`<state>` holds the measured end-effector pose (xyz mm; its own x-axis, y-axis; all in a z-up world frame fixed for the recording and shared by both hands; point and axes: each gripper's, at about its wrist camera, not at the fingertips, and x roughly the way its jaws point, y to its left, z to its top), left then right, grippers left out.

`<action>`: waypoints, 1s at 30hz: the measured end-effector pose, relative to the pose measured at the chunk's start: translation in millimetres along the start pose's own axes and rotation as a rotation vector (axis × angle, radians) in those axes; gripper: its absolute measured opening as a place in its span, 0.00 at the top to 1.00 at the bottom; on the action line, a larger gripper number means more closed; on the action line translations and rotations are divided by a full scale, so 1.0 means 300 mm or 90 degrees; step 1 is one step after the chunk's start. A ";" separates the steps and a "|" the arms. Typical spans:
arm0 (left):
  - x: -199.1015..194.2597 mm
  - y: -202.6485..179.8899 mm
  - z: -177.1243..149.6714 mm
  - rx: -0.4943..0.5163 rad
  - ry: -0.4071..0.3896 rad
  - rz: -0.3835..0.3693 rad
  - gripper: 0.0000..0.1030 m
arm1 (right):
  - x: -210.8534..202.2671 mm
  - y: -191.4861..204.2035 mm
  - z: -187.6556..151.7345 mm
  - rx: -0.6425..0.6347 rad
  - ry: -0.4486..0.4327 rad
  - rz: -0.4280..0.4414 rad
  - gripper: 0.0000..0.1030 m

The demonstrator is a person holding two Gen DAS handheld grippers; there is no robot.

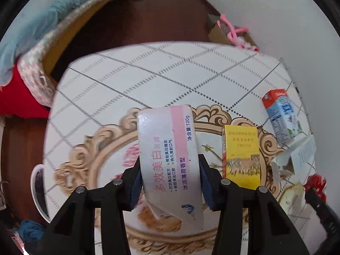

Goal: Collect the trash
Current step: 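Grasp the pink-white toothpaste box with the left tool while the right tool grasps the red candy wrapper, then carry the box and wrapper over the bin and open both tools to drop them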

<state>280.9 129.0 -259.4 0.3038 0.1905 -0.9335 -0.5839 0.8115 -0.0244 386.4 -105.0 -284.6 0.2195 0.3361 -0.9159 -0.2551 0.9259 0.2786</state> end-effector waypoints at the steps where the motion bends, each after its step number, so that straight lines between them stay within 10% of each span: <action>1: -0.025 0.016 -0.006 -0.001 -0.009 0.005 0.58 | -0.013 0.011 -0.001 -0.005 -0.003 0.005 0.87; 19: -0.618 0.686 -0.276 -0.118 -0.174 0.070 0.58 | -0.313 0.733 -0.224 -0.248 -0.027 0.203 0.88; 30: -0.374 1.354 -0.545 -0.320 -0.045 0.067 0.58 | 0.071 1.385 -0.658 -0.408 0.169 0.243 0.88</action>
<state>-113.5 347.0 -222.9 0.2641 0.3068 -0.9144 -0.8983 0.4234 -0.1173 99.2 252.7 -245.3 -0.2043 0.4831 -0.8514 -0.7779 0.4479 0.4408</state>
